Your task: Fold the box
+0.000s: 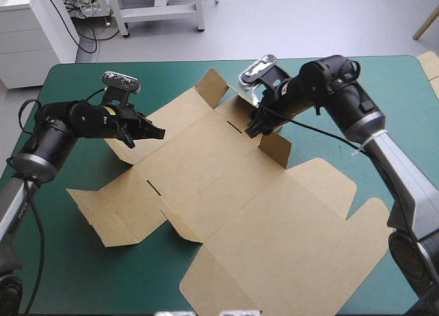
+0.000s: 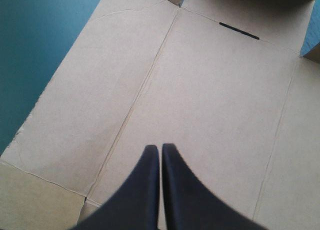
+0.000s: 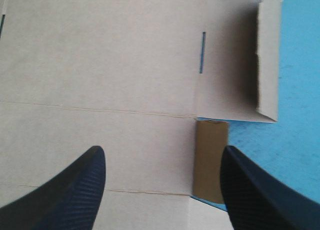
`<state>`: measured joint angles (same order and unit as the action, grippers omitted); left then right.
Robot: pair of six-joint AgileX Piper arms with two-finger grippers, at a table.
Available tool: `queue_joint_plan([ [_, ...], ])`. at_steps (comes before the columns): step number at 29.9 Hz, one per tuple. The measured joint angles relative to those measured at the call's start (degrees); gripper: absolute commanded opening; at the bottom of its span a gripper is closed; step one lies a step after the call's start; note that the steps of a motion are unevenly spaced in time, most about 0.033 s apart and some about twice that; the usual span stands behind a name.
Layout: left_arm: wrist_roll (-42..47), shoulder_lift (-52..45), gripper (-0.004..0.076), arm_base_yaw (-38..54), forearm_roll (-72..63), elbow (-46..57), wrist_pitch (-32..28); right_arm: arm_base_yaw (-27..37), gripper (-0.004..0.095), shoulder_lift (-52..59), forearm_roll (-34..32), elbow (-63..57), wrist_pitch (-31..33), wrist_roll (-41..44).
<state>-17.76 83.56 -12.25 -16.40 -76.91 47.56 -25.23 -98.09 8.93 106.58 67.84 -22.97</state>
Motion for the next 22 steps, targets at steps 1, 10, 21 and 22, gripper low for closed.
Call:
queue_joint_plan([
  [1, 0.0, 0.0, -0.0008, 0.0, 0.0, 0.0, 0.1, 1.2, 0.0597, 0.4, -0.1, 0.4, 0.3, 0.1],
  [10, 0.0, 0.0, -0.0008, 0.0, 1.5, 0.0, 0.3, 13.6, 0.0597, 5.0, 0.7, 0.9, 1.3, -0.4],
  [21, -0.1, 0.0, -0.0008, 0.0, 1.9, 0.0, 1.5, 15.9, 0.0597, 5.0, 6.6, 0.9, 1.4, -2.9],
  [22, -0.1, 0.0, -0.0008, 0.0, 1.9, 0.0, 1.5, 15.9, 0.0597, 4.6, 6.8, 0.9, 1.4, -3.0],
])
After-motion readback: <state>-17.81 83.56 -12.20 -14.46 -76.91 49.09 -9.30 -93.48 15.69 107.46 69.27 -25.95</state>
